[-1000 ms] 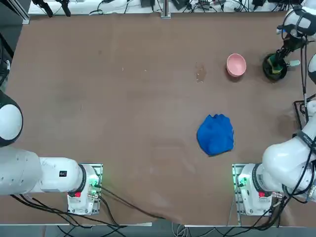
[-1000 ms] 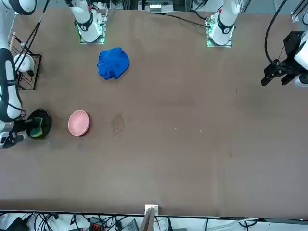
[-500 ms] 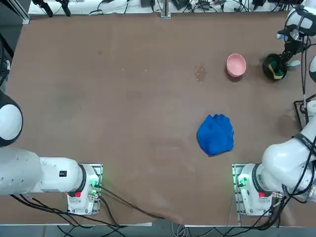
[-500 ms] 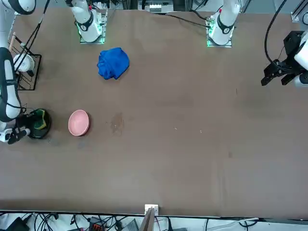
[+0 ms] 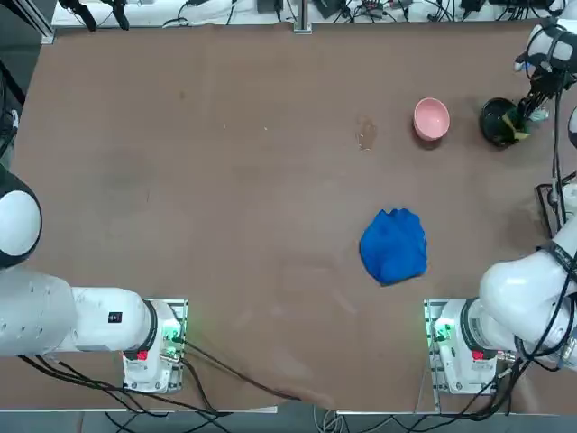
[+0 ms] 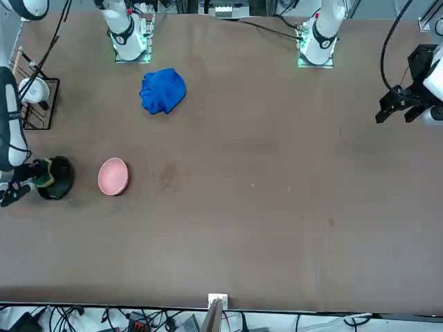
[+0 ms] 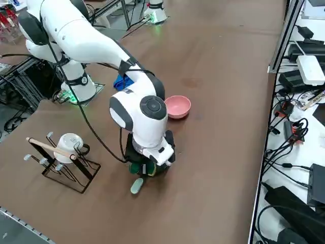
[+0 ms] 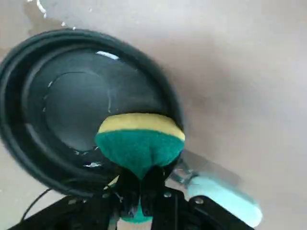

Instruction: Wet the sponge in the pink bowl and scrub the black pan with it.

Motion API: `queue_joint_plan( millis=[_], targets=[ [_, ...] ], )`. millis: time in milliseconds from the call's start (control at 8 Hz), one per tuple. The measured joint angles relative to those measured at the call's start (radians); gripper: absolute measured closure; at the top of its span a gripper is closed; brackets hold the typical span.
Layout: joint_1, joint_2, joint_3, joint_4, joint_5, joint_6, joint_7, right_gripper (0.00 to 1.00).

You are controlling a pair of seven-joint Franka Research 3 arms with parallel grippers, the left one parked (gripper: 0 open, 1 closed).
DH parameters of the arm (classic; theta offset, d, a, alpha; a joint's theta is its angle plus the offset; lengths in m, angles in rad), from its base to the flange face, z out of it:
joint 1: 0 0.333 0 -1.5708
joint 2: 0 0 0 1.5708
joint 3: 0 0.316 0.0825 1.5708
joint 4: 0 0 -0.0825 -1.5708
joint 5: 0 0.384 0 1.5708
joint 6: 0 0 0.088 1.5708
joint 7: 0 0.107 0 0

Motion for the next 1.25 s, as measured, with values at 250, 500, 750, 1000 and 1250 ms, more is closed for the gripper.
queue_joint_plan(
  millis=[250,500,750,1000,1250],
  targets=[
    [0.008,0.003,0.006,-0.005,0.000,0.057,0.003,0.94],
    [0.038,0.004,0.011,-0.007,0.000,0.058,0.023,0.94],
    [0.075,0.003,0.018,-0.008,0.000,-0.006,0.032,0.94],
    [0.080,-0.002,0.029,-0.013,0.000,-0.075,0.032,0.94],
    [0.070,-0.022,0.029,-0.056,0.000,-0.097,0.032,0.94]
  ],
)
